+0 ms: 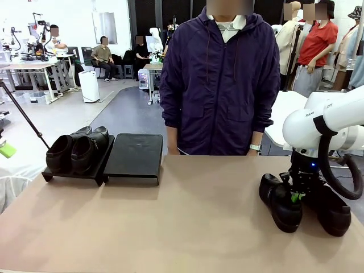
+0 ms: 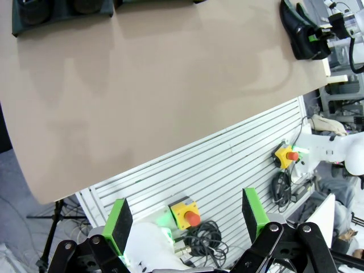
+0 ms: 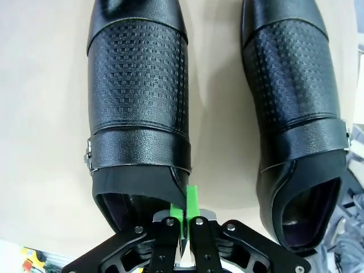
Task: Organize the shoes by placing them on the stand.
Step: Pick up one Shoe and place it in the middle of the table.
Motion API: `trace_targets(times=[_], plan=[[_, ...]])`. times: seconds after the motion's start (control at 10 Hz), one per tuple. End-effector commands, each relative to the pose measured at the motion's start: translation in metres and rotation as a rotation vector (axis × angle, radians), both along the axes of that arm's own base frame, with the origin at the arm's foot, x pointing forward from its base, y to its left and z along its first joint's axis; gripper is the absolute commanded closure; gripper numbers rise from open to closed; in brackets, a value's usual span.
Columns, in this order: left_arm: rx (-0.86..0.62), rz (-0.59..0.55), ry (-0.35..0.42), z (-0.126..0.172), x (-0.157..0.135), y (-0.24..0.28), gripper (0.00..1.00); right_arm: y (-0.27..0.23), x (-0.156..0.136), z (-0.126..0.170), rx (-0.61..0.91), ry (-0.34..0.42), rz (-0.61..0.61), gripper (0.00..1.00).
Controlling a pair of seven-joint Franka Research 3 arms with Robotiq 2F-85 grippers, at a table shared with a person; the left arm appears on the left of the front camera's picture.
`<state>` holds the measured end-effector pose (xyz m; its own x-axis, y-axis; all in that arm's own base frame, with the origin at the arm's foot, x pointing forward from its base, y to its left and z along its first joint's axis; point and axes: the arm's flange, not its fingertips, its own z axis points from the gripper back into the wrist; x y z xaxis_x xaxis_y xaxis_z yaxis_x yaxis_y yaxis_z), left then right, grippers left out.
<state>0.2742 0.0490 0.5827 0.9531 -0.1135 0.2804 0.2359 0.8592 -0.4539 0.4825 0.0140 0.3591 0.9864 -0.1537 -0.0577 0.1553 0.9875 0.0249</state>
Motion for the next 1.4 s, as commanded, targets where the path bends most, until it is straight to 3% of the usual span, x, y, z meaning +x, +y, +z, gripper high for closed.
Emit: trace_targets(times=[0.0, 0.3, 0.5, 0.7, 0.8, 1.1, 1.2, 1.3], plan=[[-0.012, -0.012, -0.003, 0.001, -0.002, 0.002, 0.0, 0.004, 0.004, 0.004, 0.001, 0.01, 0.009, 1.0], [-0.012, -0.012, -0.003, 0.001, -0.002, 0.002, 0.0, 0.007, -0.002, 0.014, 0.008, -0.008, 0.038, 1.0], [-0.012, -0.012, -0.003, 0.001, -0.002, 0.002, 0.0, 0.01, -0.017, 0.058, 0.051, -0.025, 0.124, 1.0], [-0.012, -0.012, -0.003, 0.001, -0.002, 0.002, 0.0, 0.017, -0.054, 0.119, 0.048, -0.078, 0.144, 1.0], [-0.012, -0.012, -0.003, 0.001, -0.002, 0.002, 0.0, 0.02, -0.075, 0.137, 0.047, -0.109, 0.145, 1.0], [-0.012, -0.012, -0.003, 0.001, -0.002, 0.002, 0.0, 0.021, -0.129, 0.138, 0.106, -0.144, 0.122, 1.0], [-0.012, -0.012, -0.003, 0.001, -0.002, 0.002, 0.0, 0.019, -0.132, 0.129, 0.126, -0.145, 0.077, 1.0], [-0.012, -0.012, -0.003, 0.001, -0.002, 0.002, 0.0, 0.021, -0.115, 0.156, 0.058, -0.119, 0.131, 1.0]])
